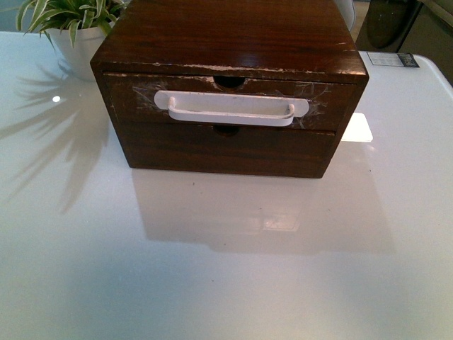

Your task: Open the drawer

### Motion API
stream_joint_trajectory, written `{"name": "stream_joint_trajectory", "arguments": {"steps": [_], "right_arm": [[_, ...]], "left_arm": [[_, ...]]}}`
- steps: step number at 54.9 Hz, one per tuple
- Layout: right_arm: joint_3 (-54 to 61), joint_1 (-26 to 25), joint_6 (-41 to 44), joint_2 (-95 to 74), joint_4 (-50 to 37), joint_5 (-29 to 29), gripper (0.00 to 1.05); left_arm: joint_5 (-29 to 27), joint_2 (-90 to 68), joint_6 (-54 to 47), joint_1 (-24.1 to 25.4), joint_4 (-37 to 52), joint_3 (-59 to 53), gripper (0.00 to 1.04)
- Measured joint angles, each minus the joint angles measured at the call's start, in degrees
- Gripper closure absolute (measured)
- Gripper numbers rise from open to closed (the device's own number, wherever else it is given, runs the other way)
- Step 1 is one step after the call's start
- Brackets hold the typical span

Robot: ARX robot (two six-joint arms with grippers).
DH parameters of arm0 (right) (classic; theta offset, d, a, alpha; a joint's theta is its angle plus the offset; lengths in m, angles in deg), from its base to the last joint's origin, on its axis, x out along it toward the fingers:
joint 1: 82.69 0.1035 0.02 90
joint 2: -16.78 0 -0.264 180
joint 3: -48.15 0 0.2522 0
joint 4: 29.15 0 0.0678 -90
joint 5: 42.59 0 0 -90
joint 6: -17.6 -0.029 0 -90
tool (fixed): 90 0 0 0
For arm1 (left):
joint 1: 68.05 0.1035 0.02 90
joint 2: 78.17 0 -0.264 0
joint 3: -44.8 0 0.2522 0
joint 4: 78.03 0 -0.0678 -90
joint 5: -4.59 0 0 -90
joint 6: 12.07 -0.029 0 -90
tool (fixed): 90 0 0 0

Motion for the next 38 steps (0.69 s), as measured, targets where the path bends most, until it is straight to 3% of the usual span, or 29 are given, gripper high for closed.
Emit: {"name": "stream_joint_trajectory", "arguments": {"steps": [4,10,14,19,23,25,29,38], "right_arm": [[0.00,0.00,0.00,0.00,0.00,0.00,0.09],[0.00,0.00,0.00,0.00,0.00,-0.15,0.09],[0.00,0.00,0.00,0.04,0.00,-0.02,0.09],[-0.52,0.61,0.83,-0.90,1.90,2.73,0.09],[-4.66,4.28,4.57,-7.37,12.76,14.14,0.09],[-5.57,4.42,6.71,-9.99,15.58,15.50,0.09],[-5.77,3.04,12.07,-13.86,16.02,13.86,0.09],[-5.86,-5.44,23.41,-22.43,7.08,3.19,0.09]], "left_arm": [[0.07,0.00,0.02,0.02,-0.02,0.00,0.08],[18.29,-12.09,-1.25,3.58,-18.93,8.02,0.08],[22.62,-18.14,-1.11,2.08,-24.24,10.01,0.08],[21.75,-21.88,-1.09,-1.20,-22.23,10.34,0.08],[21.29,-23.96,-1.29,-2.93,-19.37,10.80,0.08],[21.18,-24.96,-1.68,-3.52,-18.05,10.95,0.08],[21.22,-28.70,-2.86,-4.46,-14.10,11.17,0.08],[20.98,-39.39,-5.79,-6.25,-3.78,11.91,0.08]]}}
